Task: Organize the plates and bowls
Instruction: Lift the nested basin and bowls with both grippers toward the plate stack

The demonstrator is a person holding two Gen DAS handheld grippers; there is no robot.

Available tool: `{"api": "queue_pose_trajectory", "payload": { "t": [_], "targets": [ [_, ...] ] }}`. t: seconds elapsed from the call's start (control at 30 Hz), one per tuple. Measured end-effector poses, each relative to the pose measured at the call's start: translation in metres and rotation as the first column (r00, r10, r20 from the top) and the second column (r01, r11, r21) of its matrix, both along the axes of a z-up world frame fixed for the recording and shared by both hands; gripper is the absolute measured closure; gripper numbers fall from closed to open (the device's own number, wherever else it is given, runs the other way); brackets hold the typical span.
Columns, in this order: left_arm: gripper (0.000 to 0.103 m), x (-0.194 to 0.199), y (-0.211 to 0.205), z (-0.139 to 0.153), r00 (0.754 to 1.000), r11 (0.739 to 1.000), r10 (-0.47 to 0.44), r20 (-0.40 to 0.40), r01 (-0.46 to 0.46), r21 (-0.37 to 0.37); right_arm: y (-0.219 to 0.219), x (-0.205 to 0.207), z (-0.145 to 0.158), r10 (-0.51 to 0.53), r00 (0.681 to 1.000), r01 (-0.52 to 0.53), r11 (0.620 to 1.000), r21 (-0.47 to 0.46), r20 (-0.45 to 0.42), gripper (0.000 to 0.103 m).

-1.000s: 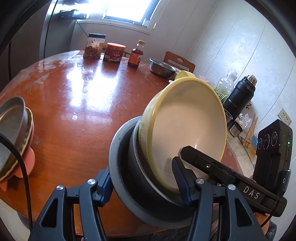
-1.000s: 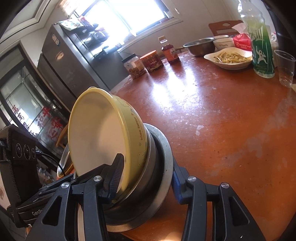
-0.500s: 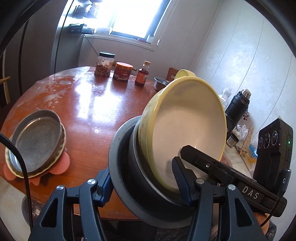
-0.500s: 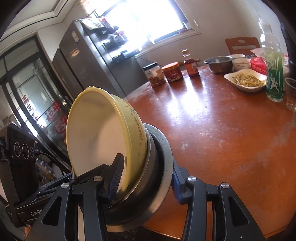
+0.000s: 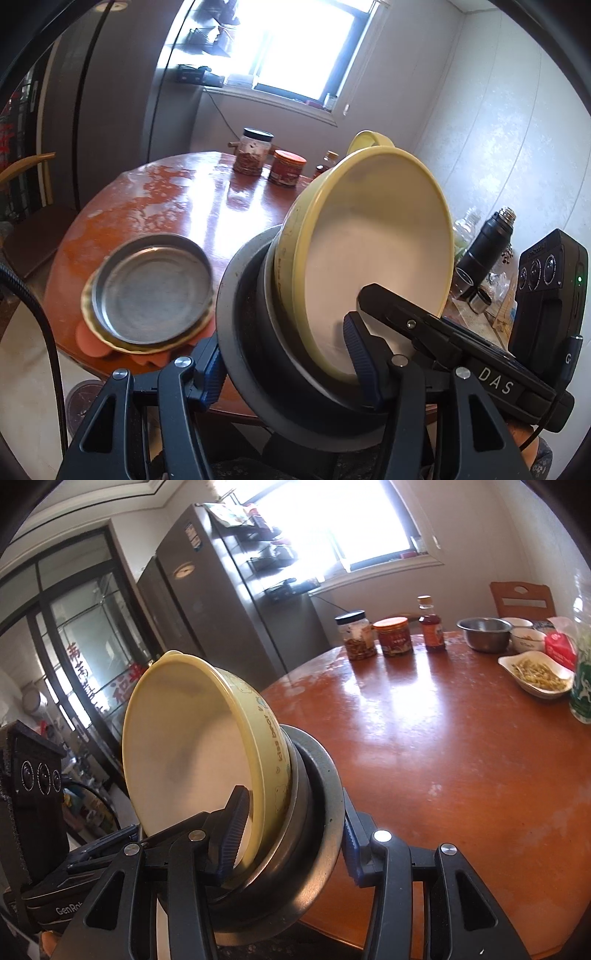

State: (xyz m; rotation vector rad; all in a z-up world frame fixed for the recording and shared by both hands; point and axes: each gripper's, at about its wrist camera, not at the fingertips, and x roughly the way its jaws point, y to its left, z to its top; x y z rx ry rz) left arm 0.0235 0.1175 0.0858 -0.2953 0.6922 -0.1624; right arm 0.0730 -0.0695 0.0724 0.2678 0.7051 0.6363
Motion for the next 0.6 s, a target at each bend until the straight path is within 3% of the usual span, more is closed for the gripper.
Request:
{"api": "queue_pose_trajectory", "payload": {
  "t": [0.6],
  "targets": [
    [0.045, 0.012, 0.085, 0.011, 0.994, 0.994, 0.108, 0.009, -0.108, 0.017, 0.100, 0.031, 0.008, 0.128, 0.992, -0.128, 0.992, 0.006, 0.019, 0.055]
  ]
}}
